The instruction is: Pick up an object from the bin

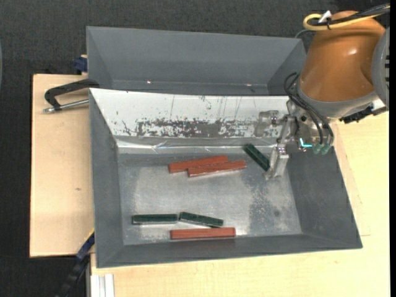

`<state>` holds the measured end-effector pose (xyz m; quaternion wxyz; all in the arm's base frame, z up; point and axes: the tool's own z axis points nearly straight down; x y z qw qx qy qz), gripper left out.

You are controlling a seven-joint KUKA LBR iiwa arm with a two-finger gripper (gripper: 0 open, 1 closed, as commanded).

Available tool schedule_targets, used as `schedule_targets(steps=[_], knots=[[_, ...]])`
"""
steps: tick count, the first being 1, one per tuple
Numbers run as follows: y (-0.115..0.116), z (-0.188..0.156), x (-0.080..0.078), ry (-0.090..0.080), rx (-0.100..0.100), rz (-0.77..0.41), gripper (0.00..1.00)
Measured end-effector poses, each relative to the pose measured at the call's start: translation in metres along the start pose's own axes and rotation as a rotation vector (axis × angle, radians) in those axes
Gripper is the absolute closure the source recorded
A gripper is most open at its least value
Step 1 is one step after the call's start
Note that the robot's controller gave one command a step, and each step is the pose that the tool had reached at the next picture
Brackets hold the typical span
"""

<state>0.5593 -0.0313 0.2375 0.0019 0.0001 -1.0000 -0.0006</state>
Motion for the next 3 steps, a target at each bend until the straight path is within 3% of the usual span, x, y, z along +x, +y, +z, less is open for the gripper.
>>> schedule_targets(steps=[1,2,3], knots=[[0.0,-0.004,-0.001,-0.008,0.001,-0.001,0.0],[0.036,0.137,0.018,-0.004,-0.001,0.095,1.0],[0.036,0.137,0.018,-0.005,0.0,0.095,0.0]])
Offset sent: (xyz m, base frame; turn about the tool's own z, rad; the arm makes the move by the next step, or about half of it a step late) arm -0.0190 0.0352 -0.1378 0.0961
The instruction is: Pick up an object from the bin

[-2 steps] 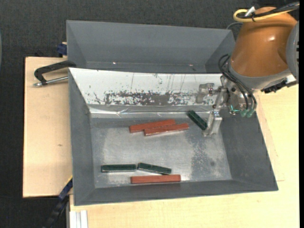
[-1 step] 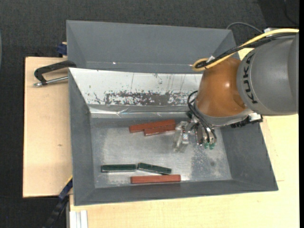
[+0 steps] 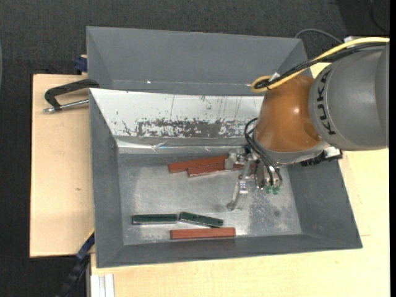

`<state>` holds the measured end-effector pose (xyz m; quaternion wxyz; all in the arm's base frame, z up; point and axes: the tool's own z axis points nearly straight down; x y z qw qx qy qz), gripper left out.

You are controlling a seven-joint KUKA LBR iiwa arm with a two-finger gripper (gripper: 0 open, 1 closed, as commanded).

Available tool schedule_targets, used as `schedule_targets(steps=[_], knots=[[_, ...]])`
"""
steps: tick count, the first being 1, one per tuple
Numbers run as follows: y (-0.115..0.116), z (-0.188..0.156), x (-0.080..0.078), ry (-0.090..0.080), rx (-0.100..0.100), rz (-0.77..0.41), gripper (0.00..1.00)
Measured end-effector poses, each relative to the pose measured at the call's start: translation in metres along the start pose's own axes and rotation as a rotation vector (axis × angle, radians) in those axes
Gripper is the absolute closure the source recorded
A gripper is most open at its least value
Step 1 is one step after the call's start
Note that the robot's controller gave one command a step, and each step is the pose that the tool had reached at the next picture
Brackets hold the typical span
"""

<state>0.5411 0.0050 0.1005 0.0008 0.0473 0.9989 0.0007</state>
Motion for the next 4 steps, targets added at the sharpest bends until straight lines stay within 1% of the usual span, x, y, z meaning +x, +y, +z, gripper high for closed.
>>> schedule_targets(steps=[2,3,4], knots=[[0.0,0.0,0.0,0.0,0.0,0.0,0.0],[-0.033,0.009,0.018,-0.001,-0.002,-0.166,0.0],[-0.025,0.015,0.02,0.0,0.006,-0.252,0.0]])
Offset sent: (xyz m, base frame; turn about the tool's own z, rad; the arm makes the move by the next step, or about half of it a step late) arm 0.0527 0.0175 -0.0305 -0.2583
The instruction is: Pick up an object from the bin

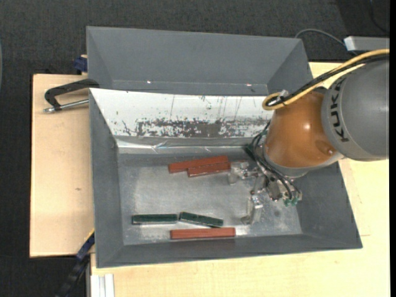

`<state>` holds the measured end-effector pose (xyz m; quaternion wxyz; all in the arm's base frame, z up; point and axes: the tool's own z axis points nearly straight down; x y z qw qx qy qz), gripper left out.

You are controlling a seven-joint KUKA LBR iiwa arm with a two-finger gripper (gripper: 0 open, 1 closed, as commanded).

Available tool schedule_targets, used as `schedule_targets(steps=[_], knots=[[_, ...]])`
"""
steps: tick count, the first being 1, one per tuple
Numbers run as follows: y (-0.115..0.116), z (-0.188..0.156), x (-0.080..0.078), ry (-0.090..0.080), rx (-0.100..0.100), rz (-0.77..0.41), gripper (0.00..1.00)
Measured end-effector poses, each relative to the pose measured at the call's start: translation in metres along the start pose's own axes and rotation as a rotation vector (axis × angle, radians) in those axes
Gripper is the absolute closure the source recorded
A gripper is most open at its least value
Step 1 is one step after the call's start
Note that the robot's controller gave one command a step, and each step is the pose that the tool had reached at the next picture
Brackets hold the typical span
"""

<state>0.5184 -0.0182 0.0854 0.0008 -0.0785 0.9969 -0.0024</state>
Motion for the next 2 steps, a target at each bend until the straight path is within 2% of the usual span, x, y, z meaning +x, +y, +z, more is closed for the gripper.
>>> schedule_targets(steps=[1,2], knots=[[0.073,-0.002,-0.024,-0.004,-0.006,0.056,0.0],[0.101,0.006,-0.014,-0.002,-0.01,-0.041,0.0]])
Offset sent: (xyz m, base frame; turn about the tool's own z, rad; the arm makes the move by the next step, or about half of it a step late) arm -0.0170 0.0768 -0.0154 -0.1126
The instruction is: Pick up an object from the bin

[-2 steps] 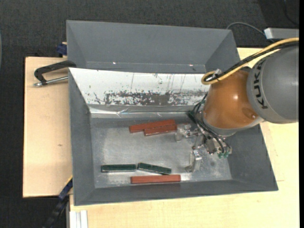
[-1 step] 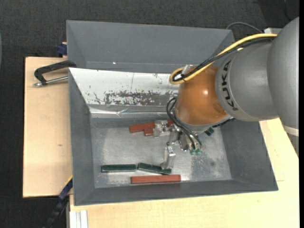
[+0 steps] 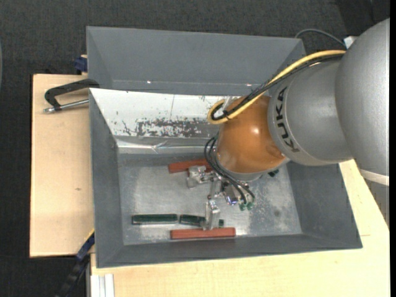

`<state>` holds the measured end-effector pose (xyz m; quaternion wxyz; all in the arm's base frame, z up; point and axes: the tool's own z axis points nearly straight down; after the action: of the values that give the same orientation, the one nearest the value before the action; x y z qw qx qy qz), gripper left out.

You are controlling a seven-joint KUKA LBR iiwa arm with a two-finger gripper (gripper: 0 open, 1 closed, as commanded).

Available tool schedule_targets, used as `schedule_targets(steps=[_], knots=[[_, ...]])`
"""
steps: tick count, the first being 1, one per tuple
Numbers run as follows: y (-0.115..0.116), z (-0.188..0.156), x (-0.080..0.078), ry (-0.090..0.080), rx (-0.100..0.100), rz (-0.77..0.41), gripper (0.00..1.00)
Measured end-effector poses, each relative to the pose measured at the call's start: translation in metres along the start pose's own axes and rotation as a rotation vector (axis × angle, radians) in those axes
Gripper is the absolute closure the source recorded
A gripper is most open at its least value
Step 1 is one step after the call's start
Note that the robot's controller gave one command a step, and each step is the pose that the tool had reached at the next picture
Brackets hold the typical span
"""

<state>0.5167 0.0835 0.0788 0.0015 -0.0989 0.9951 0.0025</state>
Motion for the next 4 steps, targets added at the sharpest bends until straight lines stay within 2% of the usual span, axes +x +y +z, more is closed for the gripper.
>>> schedule_targets(steps=[1,2,3,4], knots=[[0.024,-0.003,0.003,0.001,0.006,-0.001,0.0],[0.058,0.007,-0.015,-0.002,0.002,0.025,0.0],[0.06,0.005,-0.01,0.001,0.002,0.061,0.0],[0.09,0.009,0.006,0.004,0.003,0.137,1.0]])
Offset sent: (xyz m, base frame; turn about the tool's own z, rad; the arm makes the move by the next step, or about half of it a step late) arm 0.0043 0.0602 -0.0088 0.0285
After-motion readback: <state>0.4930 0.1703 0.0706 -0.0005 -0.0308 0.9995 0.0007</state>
